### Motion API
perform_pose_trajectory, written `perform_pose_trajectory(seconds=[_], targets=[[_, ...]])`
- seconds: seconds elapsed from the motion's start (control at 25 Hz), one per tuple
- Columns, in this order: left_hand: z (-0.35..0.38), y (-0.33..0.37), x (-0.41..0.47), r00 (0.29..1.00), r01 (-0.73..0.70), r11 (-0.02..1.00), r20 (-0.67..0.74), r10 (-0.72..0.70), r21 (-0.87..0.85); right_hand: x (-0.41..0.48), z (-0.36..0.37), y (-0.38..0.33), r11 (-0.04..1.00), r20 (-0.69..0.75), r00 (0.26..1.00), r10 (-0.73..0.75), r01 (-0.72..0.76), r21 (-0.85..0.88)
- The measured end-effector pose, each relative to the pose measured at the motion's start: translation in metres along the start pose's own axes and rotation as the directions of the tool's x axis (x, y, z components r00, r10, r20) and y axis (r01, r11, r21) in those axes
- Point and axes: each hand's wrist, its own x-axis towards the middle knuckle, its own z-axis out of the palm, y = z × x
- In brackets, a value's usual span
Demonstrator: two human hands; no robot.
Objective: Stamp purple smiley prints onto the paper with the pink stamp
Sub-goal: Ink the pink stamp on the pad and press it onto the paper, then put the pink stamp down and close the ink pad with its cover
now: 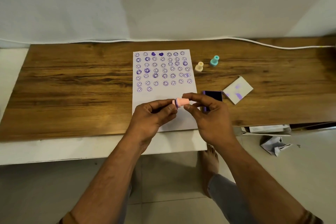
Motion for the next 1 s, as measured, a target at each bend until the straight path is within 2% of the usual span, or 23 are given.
perform_pose_trajectory(seconds=[0.52, 0.64, 0.72, 0.8, 0.92, 1.0], targets=[[0.008, -0.008, 0.000, 1.000, 0.014, 0.997, -0.018, -0.015, -0.071, 0.001, -0.004, -0.001, 0.992, 0.052, 0.998, 0.027, -0.020, -0.127], [0.010, -0.005, 0.001, 0.999, -0.013, 0.999, -0.031, 0.011, -0.045, 0.011, -0.011, -0.005, 0.970, 0.000, 0.994, -0.107, 0.104, -0.220], [0.010, -0.004, 0.003, 0.993, -0.044, 0.999, -0.110, 0.045, 0.010, 0.035, -0.024, -0.006, 0.917, -0.093, 0.972, -0.217, 0.170, -0.362], [0.006, -0.005, 0.005, 0.981, -0.074, 0.992, -0.174, 0.091, 0.097, 0.065, -0.037, -0.002, 0.831, -0.175, 0.948, -0.266, 0.133, -0.540], [-0.004, -0.003, 0.005, 0.968, -0.108, 0.983, -0.209, 0.137, 0.147, 0.099, -0.040, 0.012, 0.707, -0.183, 0.959, -0.217, 0.025, -0.707], [-0.009, -0.002, 0.006, 0.964, -0.117, 0.984, -0.224, 0.145, 0.133, 0.107, -0.036, 0.022, 0.643, -0.138, 0.972, -0.191, 0.017, -0.766]])
